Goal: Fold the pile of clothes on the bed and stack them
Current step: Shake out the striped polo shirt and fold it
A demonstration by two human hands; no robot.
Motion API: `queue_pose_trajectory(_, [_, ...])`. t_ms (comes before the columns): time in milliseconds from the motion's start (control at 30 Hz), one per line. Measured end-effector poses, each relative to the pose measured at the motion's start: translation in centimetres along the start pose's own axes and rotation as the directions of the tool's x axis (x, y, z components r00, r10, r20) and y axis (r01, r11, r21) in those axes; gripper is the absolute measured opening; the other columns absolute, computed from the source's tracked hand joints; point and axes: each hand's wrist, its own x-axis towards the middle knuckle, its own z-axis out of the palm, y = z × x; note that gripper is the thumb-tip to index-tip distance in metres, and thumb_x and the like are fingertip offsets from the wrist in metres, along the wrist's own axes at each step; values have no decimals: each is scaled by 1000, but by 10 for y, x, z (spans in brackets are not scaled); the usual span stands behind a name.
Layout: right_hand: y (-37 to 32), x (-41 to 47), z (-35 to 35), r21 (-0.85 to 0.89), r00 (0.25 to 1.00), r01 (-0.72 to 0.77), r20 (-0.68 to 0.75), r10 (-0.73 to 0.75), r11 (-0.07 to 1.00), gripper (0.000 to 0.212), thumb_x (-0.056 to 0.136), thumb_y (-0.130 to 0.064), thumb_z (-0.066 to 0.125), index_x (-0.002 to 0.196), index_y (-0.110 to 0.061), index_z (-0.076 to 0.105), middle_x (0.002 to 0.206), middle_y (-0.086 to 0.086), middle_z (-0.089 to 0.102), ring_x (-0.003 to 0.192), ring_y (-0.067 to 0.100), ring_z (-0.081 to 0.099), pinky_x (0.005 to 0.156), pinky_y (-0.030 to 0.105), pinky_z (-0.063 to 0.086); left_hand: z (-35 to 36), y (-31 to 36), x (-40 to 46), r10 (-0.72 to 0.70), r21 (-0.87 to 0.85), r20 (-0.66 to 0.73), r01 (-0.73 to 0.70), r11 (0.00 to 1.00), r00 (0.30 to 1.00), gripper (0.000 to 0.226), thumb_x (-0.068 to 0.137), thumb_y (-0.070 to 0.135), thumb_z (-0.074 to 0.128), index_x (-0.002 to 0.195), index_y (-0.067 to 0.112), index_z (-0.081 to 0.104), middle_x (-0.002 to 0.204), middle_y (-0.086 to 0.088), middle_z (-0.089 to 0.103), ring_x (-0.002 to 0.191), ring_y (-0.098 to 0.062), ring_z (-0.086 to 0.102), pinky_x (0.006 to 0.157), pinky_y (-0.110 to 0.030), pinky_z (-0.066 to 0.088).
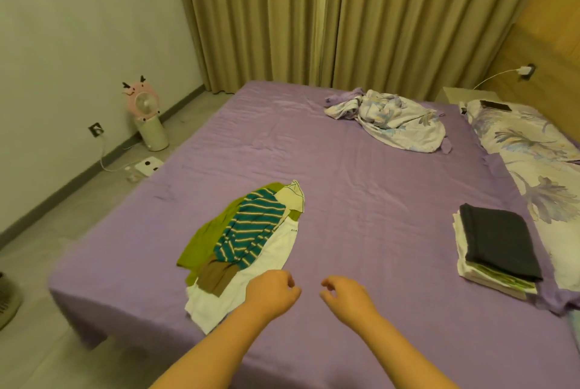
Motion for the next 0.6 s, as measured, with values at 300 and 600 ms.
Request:
queue_pose_trajectory(300, [-28, 12, 14, -198, 974, 214, 120, -194, 957, 38, 99, -33, 37, 132, -21, 53, 132, 0, 57, 120, 20, 52, 101, 30, 36, -3, -46, -39, -169, -3, -63, 169, 986, 984, 38, 91, 49, 45, 115, 26, 64, 110, 3, 68, 100, -17, 62, 82, -28, 49])
queue_pose_trajectory(600, [-34, 54, 4, -154, 965, 246, 131, -227, 957, 32, 98, -34, 41, 118, -19, 63, 119, -2, 64, 106, 16, 59, 90, 27, 44, -17, -66, -32, -235, -9, -75, 235, 972, 969, 38, 94, 46, 44, 119, 23, 62, 108, 1, 69, 99, -18, 62, 76, -27, 45])
